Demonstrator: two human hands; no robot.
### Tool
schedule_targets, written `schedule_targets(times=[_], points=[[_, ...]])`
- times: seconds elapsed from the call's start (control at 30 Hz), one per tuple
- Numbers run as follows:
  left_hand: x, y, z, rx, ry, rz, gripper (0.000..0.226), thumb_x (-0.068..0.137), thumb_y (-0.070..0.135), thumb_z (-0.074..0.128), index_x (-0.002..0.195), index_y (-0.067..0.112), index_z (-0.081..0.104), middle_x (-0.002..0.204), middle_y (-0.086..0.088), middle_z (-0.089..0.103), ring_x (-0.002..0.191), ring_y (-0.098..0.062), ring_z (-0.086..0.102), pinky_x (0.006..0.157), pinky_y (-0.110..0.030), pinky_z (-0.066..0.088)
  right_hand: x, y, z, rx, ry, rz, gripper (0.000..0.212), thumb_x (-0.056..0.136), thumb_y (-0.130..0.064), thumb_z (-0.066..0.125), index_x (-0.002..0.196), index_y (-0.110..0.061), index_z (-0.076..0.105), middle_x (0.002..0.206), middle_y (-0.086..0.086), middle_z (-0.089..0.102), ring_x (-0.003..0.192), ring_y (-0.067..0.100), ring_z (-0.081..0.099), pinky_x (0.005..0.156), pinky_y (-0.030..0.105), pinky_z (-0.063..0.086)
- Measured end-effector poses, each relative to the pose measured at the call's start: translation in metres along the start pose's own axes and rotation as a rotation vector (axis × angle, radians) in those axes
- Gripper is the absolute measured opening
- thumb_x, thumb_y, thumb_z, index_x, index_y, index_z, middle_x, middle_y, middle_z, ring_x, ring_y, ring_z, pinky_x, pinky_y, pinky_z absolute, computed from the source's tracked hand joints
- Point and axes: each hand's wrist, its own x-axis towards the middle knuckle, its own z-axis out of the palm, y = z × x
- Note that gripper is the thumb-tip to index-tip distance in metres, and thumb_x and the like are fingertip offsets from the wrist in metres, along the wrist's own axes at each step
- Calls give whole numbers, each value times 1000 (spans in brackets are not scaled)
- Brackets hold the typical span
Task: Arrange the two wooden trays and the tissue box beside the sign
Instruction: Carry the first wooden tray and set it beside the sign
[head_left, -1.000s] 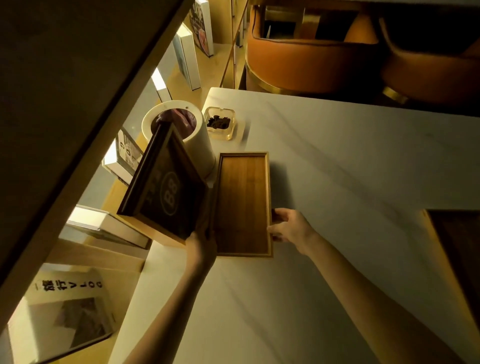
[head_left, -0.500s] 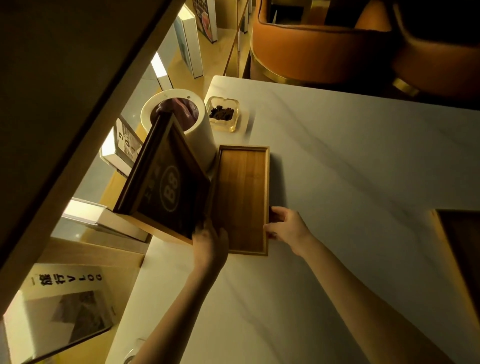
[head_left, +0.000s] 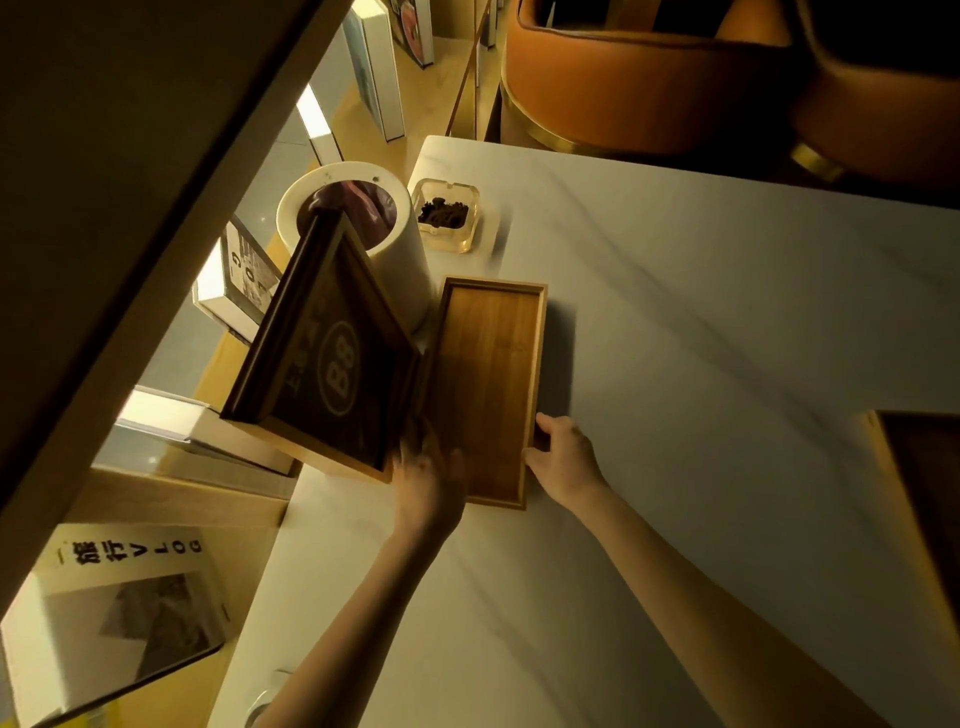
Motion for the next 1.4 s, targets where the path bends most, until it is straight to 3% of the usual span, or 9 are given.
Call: schedule_targets(times=[0.13,0.3,0.5,0.63,0.73,0.93,1.4], points=[[-5,0,4,27,39,40,56,91,23,41,139,6,19,149,-18,24,134,-36,27,110,-44,29,0,0,2,-37,3,10,26,90,-10,51,116,-7,54,124,17,48,112,29,52,95,34,46],[-7,-9,7,110,33,88,57,92,26,37,141,8,15,152,-16,19,140,-34,19,116,-44,20,-2,-2,2,-60,9,-2,25,91,-10,50,116,-7,53,123,18,49,110,31,53,96,37,47],[-23,-18,10,305,51,247,60,91,39,22,143,15,4,156,-9,-1,143,-27,-5,114,-37,-4,-5,-2,5,-57,35,-13,30,91,-9,49,121,-9,49,124,17,49,112,31,53,97,40,47],[-25,-24,14,382,25,236,61,94,38,25,142,12,-2,153,-10,-13,137,-26,-17,113,-38,-7,-5,-5,10,-48,45,-10,33,91,-8,49,124,-9,48,124,17,48,114,31,52,98,41,47],[-25,-24,14,398,0,225,60,94,37,21,142,11,-4,149,-9,-19,141,-29,-14,114,-38,-6,-5,-5,13,-43,64,-16,28,91,-9,49,119,-10,51,121,17,50,111,31,54,97,41,48],[-23,-23,10,400,-12,193,59,95,37,19,141,12,-6,155,-12,-10,143,-29,-9,110,-35,-9,-3,-6,18,-38,88,-14,24,91,-9,49,114,-9,52,120,17,51,109,30,54,96,39,47],[-17,-19,10,411,-45,160,59,94,39,17,142,12,-6,155,-11,-9,143,-28,-7,114,-35,-6,3,-5,19,-28,85,-10,34,92,-9,46,126,-9,44,127,16,47,116,31,51,99,39,45]])
